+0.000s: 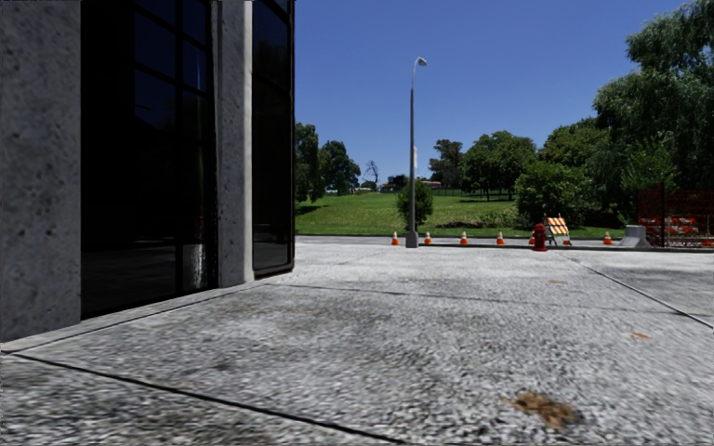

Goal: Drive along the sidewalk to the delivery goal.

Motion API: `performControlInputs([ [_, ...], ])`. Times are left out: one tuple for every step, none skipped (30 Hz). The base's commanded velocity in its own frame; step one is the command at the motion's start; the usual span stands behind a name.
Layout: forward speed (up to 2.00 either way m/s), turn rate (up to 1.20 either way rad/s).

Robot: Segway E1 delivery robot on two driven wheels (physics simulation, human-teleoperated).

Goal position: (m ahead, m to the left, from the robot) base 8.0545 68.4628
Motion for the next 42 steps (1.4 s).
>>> performControlInputs([
  [2.00,0.00],
  [2.00,0.00],
  [2.00,0.00],
  [2.00,0.00],
  [2.00,0.00],
  [2.00,0.00],
  [2.00,0.00],
  [2.00,0.00],
  [2.00,0.00],
  [2.00,0.00],
  [2.00,0.00],
  [2.00,0.00],
  [2.00,0.00],
  [2.00,0.00],
  [2.00,0.00],
  [2.00,0.00],
  [2.00,0.00],
  [2.00,0.00],
  [2.00,0.00],
  [2.00,0.00],
  [2.00,0.00],
  [2.00,0.00],
  [2.00,0.00],
  [2.00,0.00],
  [2.00,0.00],
  [2.00,0.00],
  [2.00,0.00],
  [2.00,0.00],
  [2.00,0.00],
  [2.00,0.00],
  [2.00,0.00],
  [2.00,0.00],
  [2.00,0.00],
  [2.00,0.00],
  [2.00,0.00],
  [2.00,0.00],
  [2.00,0.00],
  [2.00,0.00],
  [2.00,0.00],
  [2.00,0.00],
  [2.00,0.00],
  [2.00,0.00],
])
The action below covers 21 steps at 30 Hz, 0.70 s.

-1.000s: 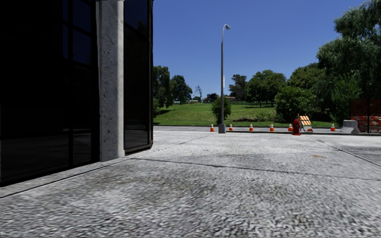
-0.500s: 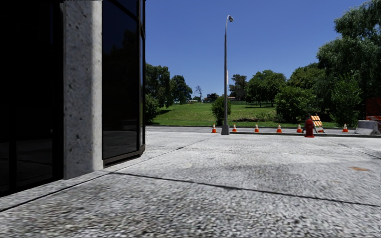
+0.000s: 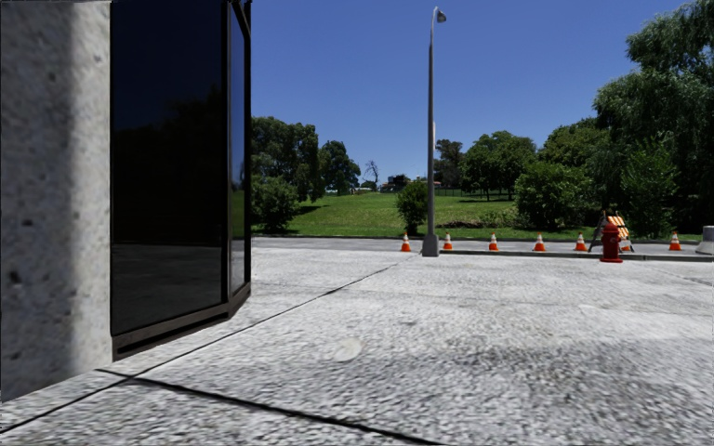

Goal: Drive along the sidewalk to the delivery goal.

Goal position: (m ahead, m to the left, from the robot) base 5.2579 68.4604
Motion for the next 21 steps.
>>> performControlInputs([
  [2.00,0.00],
  [2.00,0.00],
  [2.00,0.00],
  [2.00,0.00],
  [2.00,0.00],
  [2.00,0.00],
  [2.00,0.00],
  [2.00,0.00],
  [2.00,0.00],
  [2.00,0.00],
  [2.00,0.00],
  [2.00,0.00],
  [2.00,0.00],
  [2.00,0.00],
  [2.00,0.00],
  [2.00,0.00],
  [2.00,0.00],
  [2.00,0.00],
  [2.00,0.00],
  [2.00,0.00],
  [2.00,0.00],
])
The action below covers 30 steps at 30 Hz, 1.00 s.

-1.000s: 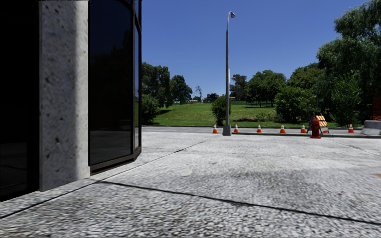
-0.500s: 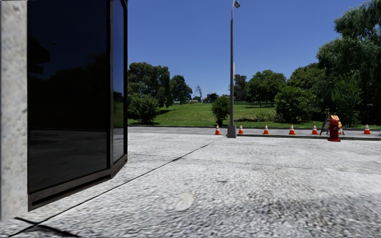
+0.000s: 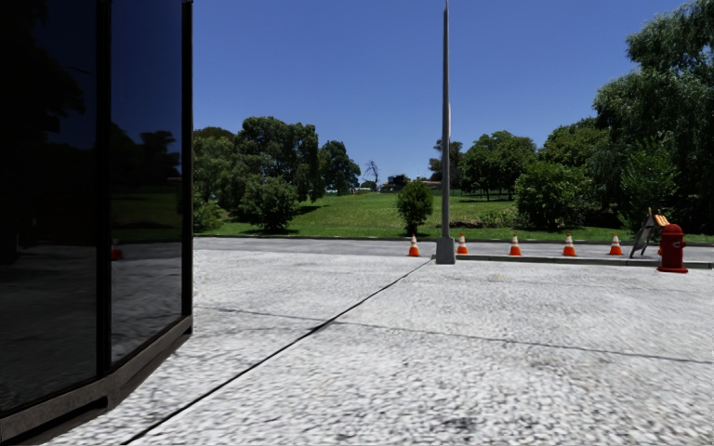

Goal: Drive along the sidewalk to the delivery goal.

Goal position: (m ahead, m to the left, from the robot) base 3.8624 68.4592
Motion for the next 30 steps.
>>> performControlInputs([
  [2.00,0.00],
  [2.00,0.00],
  [2.00,0.00],
  [2.00,0.00],
  [2.00,0.00],
  [2.00,0.00],
  [2.00,0.00],
  [2.00,0.00],
  [2.00,0.00],
  [2.00,0.00],
  [2.00,0.00],
  [2.00,0.00],
  [2.00,0.00],
  [2.00,0.00],
  [2.00,0.15],
  [2.00,0.22],
  [2.00,0.25],
  [2.00,0.25],
  [2.00,0.36],
  [2.00,0.44],
  [2.00,0.46],
  [2.00,0.46],
  [2.00,0.42],
  [2.00,0.40],
  [2.00,0.40],
  [2.00,0.40],
  [2.00,0.40],
  [2.00,0.40],
  [2.00,0.40],
  [2.00,0.40],
])
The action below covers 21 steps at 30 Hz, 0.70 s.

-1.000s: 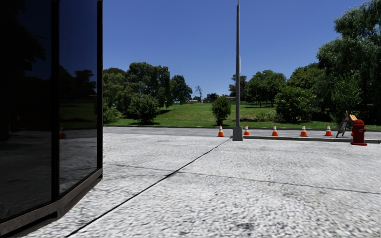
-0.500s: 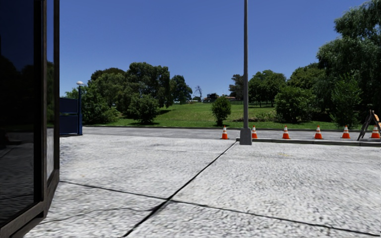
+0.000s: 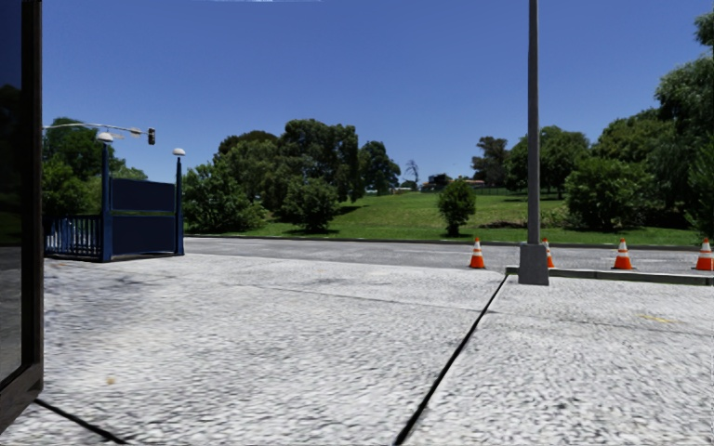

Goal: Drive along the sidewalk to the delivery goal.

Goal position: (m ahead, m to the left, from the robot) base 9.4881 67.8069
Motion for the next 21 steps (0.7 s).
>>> performControlInputs([
  [2.00,0.40],
  [2.00,0.40],
  [2.00,0.40],
  [2.00,0.40],
  [2.00,0.40],
  [2.00,0.40],
  [2.00,0.40],
  [2.00,0.40],
  [2.00,0.40],
  [2.00,0.40],
  [2.00,0.40],
  [2.00,0.40],
  [2.00,0.40],
  [2.00,0.42],
  [2.00,0.42],
  [2.00,0.42],
  [2.00,0.43],
  [2.00,0.43],
  [2.00,0.43],
  [2.00,0.43],
  [2.00,0.43],
])
